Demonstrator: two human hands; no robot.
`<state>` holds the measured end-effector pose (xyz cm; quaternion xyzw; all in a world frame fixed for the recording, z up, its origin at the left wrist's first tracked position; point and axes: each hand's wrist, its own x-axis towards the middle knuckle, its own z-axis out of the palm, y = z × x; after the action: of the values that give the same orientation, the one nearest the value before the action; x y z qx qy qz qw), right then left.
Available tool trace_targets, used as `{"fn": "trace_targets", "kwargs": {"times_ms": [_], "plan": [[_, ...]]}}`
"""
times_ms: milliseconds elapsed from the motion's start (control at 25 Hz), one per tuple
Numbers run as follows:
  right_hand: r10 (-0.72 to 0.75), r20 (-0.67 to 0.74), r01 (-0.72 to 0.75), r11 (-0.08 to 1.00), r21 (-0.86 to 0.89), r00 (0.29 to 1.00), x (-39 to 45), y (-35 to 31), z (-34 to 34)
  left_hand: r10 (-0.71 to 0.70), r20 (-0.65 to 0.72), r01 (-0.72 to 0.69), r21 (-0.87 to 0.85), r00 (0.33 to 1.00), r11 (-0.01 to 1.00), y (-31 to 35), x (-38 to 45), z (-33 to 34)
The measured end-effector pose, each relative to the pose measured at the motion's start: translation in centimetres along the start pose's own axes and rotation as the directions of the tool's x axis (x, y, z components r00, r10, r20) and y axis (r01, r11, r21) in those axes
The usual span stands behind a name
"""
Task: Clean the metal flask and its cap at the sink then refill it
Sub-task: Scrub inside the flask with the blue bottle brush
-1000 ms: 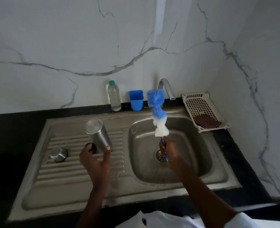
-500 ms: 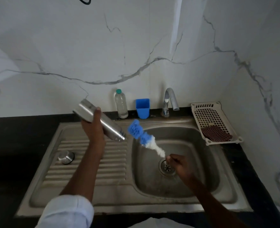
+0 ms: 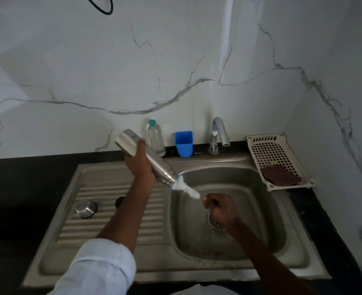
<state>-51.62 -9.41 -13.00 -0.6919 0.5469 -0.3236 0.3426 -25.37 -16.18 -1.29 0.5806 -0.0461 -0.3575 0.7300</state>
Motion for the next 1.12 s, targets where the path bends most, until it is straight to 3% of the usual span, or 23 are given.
{"fn": "trace_targets", "kwargs": {"times_ms": [200, 280, 360, 480, 520, 560, 600, 640, 680, 720, 760, 840, 880, 960, 1040, 1120], "plan": [[-0.024, 0.046, 0.022, 0.999, 0.028, 0.999, 1.0, -3.4, 1.0, -0.027, -0.022, 0.026, -0.044, 0.999, 0.999, -1.7, -0.8, -0.3], [-0.046, -0.039, 0.048, 0.997, 0.053, 0.998, 0.5, -3.5, 0.6, -0.008, -0.075, 0.002, -0.085, 0.997, 0.996, -1.2, -0.2, -1.0], [-0.102, -0.198, 0.088, 0.993, -0.076, 0.975, 0.5, -3.4, 0.9, -0.009, -0.129, -0.006, -0.114, 0.992, 0.993, -1.3, -0.5, -1.5], [-0.191, -0.185, 0.168, 0.977, -0.134, 0.964, 1.4, -5.2, 2.0, -0.058, -0.11, 0.045, -0.123, 0.992, 0.991, -2.4, -2.1, -1.5], [-0.097, -0.115, 0.09, 0.994, -0.066, 0.989, 1.8, -6.0, 2.2, -0.06, -0.094, 0.05, -0.109, 0.994, 0.993, -2.7, -2.5, -1.4], [0.101, 0.026, -0.103, 0.99, 0.093, 0.995, 2.1, -7.0, 1.9, -0.052, -0.076, 0.044, -0.092, 0.996, 0.995, -2.9, -2.9, -1.4], [0.306, 0.268, -0.382, 0.873, 0.305, 0.914, 2.1, -7.8, 1.4, -0.042, -0.049, 0.038, -0.078, 0.998, 0.996, -3.0, -3.1, -1.5], [0.404, 0.493, -0.614, 0.681, 0.4, 0.77, 2.0, -8.0, 0.8, -0.04, -0.012, 0.039, -0.067, 0.999, 0.997, -3.0, -3.3, -1.5], [0.391, 0.61, -0.702, 0.571, 0.426, 0.689, 1.8, -7.9, 0.4, -0.036, 0.021, 0.037, -0.06, 0.999, 0.998, -3.0, -3.4, -1.5], [0.344, 0.611, -0.674, 0.577, 0.462, 0.713, 1.5, -7.5, 0.5, -0.024, 0.041, 0.026, -0.052, 0.999, 0.998, -2.8, -3.6, -1.6], [0.303, 0.518, -0.569, 0.658, 0.493, 0.8, 1.2, -7.2, 0.6, -0.001, 0.049, 0.004, -0.05, 0.999, 0.999, -2.6, -3.7, -1.5], [0.189, 0.178, -0.246, 0.886, 0.393, 0.966, 0.6, -6.8, 0.9, 0.042, 0.035, -0.04, -0.062, 0.999, 0.997, -2.5, -3.9, -1.5], [0.107, 0.038, -0.113, 0.96, 0.256, 0.994, 0.4, -6.8, 1.1, 0.058, 0.02, -0.056, -0.069, 0.998, 0.996, -2.4, -4.0, -1.4], [0.004, -0.084, -0.001, 0.999, 0.038, 0.996, 0.7, -7.4, 1.8, 0.06, -0.001, -0.06, -0.084, 0.998, 0.995, -2.3, -4.4, -1.1], [0.177, 0.05, -0.182, 0.974, 0.132, 0.983, 1.3, -8.7, 1.5, 0.038, 0.006, -0.037, -0.096, 0.999, 0.995, -2.2, -4.4, -1.0], [0.357, 0.363, -0.477, 0.815, 0.328, 0.861, 1.6, -9.6, 0.5, 0.024, 0.021, -0.022, -0.106, 0.999, 0.994, -1.7, -4.1, -1.1]]}}
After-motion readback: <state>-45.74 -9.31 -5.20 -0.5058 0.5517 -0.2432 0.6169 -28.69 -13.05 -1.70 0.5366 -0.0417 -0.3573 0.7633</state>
